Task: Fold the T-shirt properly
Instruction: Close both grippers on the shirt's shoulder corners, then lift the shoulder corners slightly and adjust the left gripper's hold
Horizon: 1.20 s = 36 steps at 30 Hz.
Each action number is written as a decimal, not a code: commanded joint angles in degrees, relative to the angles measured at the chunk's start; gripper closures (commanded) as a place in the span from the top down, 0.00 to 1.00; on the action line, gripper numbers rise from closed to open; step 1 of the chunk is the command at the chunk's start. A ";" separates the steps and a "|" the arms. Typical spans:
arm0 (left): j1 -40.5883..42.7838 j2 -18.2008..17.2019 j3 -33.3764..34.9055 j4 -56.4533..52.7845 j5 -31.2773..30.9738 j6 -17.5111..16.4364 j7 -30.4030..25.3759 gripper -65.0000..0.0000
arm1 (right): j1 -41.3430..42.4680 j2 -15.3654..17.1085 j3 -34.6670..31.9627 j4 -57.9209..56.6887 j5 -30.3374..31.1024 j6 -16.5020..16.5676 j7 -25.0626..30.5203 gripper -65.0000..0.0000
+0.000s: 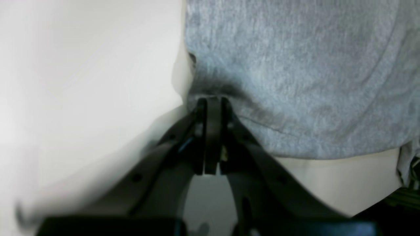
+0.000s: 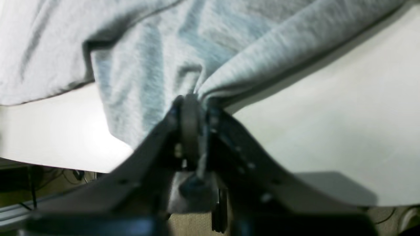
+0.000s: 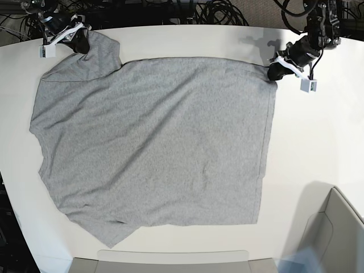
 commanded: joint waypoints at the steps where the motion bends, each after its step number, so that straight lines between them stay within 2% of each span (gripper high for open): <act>1: 0.41 -0.39 0.12 0.13 0.94 0.50 1.85 0.00 | -0.72 0.26 0.13 0.38 -1.38 -0.98 -1.86 0.00; 8: 3.23 -0.56 -0.58 6.19 0.76 0.50 1.41 0.00 | -0.98 0.52 0.75 1.88 -1.38 -0.98 -1.51 0.00; 13: 6.74 -0.39 -4.89 12.70 0.68 0.50 1.76 0.00 | -2.21 -0.80 3.56 7.59 -1.38 -0.98 -1.77 0.00; 17: 8.32 -0.30 -8.58 13.05 0.76 0.50 1.76 0.00 | -3.09 -1.94 5.93 10.32 -1.38 -0.98 -1.77 0.00; 25: 9.91 0.14 -11.74 13.05 0.68 0.50 1.76 0.00 | -4.59 -1.76 6.29 11.46 -1.29 -0.98 -1.59 0.00; 30: 9.55 2.69 -11.74 13.05 0.85 0.94 1.76 0.00 | -4.41 -1.85 6.29 11.46 -1.29 -0.98 -1.77 0.00; 31: 9.55 2.95 -11.74 13.05 0.76 0.94 1.76 0.03 | -4.41 -1.76 6.29 11.46 -1.29 -0.98 -1.77 0.00; 33: 9.55 3.13 -11.57 13.66 0.68 0.94 1.76 0.14 | -4.50 -1.68 6.29 11.37 -1.29 -0.98 -1.77 0.00; 36: 9.55 2.69 -11.13 15.51 0.76 0.94 1.94 0.14 | -4.59 -1.59 6.29 11.29 -1.47 -0.98 -1.77 0.00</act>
